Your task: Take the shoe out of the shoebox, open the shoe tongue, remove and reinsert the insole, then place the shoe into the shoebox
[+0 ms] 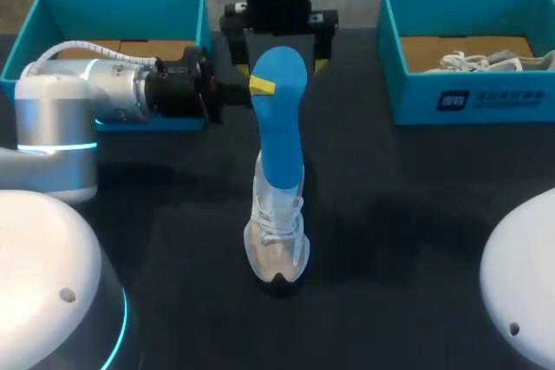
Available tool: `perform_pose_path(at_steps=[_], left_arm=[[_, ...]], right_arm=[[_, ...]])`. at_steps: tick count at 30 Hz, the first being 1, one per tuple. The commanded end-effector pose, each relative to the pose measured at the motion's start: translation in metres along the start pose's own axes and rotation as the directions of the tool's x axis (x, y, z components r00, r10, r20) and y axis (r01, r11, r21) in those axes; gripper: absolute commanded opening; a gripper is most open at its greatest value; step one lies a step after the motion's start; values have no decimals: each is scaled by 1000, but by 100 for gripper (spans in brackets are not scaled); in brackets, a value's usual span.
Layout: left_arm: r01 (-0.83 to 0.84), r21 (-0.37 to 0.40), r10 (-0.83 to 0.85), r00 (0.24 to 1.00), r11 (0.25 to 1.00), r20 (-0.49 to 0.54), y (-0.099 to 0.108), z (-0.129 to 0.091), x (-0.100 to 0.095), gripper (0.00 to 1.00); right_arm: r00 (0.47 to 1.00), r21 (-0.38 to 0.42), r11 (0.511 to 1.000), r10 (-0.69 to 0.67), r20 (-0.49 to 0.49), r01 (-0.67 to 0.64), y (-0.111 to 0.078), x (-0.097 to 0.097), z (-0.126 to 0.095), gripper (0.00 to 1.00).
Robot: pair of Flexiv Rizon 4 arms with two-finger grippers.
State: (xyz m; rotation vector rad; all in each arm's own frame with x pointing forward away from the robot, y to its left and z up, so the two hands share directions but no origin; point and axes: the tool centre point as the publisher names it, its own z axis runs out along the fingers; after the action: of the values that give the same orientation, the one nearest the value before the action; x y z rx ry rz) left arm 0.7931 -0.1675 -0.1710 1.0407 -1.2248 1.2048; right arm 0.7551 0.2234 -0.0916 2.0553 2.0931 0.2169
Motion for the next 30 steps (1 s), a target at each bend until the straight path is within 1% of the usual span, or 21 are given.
perform_pose_path(at_steps=[1,5,30], left_arm=[[0,1,0,1000,1000,1,0,0,0,0],[0,1,0,1000,1000,1,0,0,0,0],[0,1,0,1000,1000,1,0,0,0,0]], right_arm=[[1000,8,1000,-4,-3,4,1,2,4,100],[1000,20,1000,-6,-6,7,1,2,6,100],[1000,20,1000,-6,-6,7,1,2,6,100]])
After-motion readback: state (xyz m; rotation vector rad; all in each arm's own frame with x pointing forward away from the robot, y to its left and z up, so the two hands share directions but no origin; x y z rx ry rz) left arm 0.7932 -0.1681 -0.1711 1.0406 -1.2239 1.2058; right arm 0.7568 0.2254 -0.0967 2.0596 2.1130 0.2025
